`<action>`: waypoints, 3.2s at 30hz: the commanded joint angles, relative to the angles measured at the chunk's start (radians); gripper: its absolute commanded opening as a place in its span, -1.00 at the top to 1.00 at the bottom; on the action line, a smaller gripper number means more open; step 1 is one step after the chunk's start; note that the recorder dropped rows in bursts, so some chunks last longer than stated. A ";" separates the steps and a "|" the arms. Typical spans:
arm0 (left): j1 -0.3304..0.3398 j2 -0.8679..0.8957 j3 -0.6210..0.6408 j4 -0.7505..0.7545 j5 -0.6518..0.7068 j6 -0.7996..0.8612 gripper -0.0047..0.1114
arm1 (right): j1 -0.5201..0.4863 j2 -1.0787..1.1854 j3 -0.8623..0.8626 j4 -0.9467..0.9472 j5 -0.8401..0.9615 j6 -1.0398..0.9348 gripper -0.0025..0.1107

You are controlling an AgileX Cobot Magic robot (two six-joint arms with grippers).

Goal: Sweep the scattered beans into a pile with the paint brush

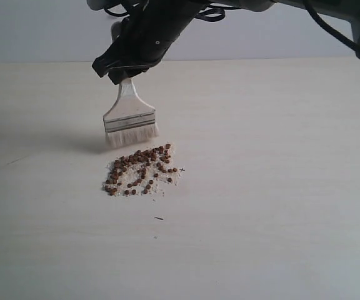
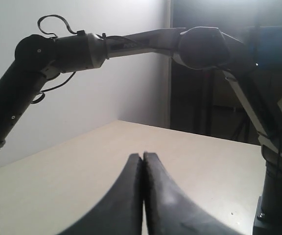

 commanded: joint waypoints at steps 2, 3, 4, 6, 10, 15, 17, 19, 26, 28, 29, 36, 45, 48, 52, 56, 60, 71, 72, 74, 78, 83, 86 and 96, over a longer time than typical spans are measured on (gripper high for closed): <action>0.001 -0.004 0.002 -0.003 -0.001 -0.002 0.92 | -0.001 -0.034 0.003 -0.113 -0.026 0.135 0.96; 0.001 -0.004 0.002 -0.003 -0.001 -0.002 0.92 | -0.001 -0.039 0.003 -0.139 -0.026 0.164 0.96; 0.001 -0.004 0.002 -0.003 -0.001 -0.002 0.92 | -0.001 -0.047 0.003 -0.168 -0.026 0.199 0.96; 0.001 -0.004 0.002 -0.003 -0.001 -0.002 0.92 | -0.001 -0.065 0.003 -0.219 -0.026 0.271 0.96; 0.001 -0.004 0.002 -0.003 -0.001 -0.002 0.92 | -0.001 -0.094 0.003 -0.273 0.002 0.366 0.96; 0.001 -0.004 0.002 -0.003 -0.001 -0.002 0.92 | -0.001 -0.127 0.032 -0.277 0.018 0.410 0.96; 0.001 -0.004 0.002 -0.003 -0.001 -0.002 0.92 | -0.001 -0.152 0.084 -0.306 -0.009 0.435 0.96; 0.001 -0.004 0.002 -0.003 -0.001 -0.002 0.92 | -0.001 -0.186 0.156 -0.344 -0.059 0.470 0.96; 0.001 -0.004 0.002 -0.003 -0.001 -0.002 0.92 | -0.001 -0.356 0.422 -0.348 -0.304 0.474 0.96; 0.001 -0.004 0.002 -0.003 -0.001 -0.002 0.92 | -0.001 -0.402 0.487 -0.350 -0.358 0.484 0.96; 0.001 -0.004 0.002 -0.003 -0.001 -0.002 0.92 | -0.003 -0.424 0.516 -0.364 -0.378 0.502 0.96; 0.001 -0.004 0.002 -0.003 -0.001 -0.002 0.92 | -0.068 -0.484 0.681 -0.524 -0.421 0.684 0.96; 0.001 -0.004 0.002 -0.003 -0.001 -0.002 0.92 | -0.096 -0.486 0.764 -0.516 -0.736 0.781 0.96; 0.001 -0.004 0.002 -0.003 -0.001 -0.002 0.92 | -0.096 -0.483 0.764 -0.516 -0.722 0.781 0.96; 0.001 -0.004 0.002 -0.003 -0.001 -0.002 0.92 | -0.094 -0.450 0.718 -0.498 -0.609 0.849 0.96; 0.001 -0.004 0.002 -0.003 -0.001 -0.002 0.92 | -0.089 -0.397 0.707 -0.493 -0.592 0.887 0.96; 0.001 -0.004 0.002 -0.003 -0.001 -0.002 0.92 | -0.067 -0.364 0.707 -0.497 -0.611 0.920 0.96; 0.001 -0.004 0.002 -0.003 -0.003 -0.002 0.92 | -0.037 -0.331 0.627 -0.559 -0.552 1.010 0.96; 0.001 -0.004 0.002 -0.003 -0.003 -0.002 0.92 | -0.037 -0.329 0.613 -0.605 -0.516 1.045 0.96; 0.001 -0.004 0.002 -0.003 -0.003 -0.002 0.92 | -0.026 -0.328 0.590 -0.714 -0.449 1.137 0.96; 0.001 -0.004 0.002 -0.003 -0.003 -0.002 0.92 | 0.006 -0.328 0.561 -0.906 -0.300 1.264 0.96; 0.001 -0.004 0.002 -0.003 -0.003 -0.002 0.92 | 0.035 -0.328 0.561 -0.937 -0.353 1.345 0.96; 0.001 -0.004 0.002 -0.003 -0.003 -0.002 0.92 | 0.039 -0.325 0.561 -0.999 -0.360 1.427 0.96; 0.001 -0.004 0.002 -0.003 -0.003 -0.002 0.92 | 0.061 -0.244 0.561 -1.003 -0.313 1.476 0.96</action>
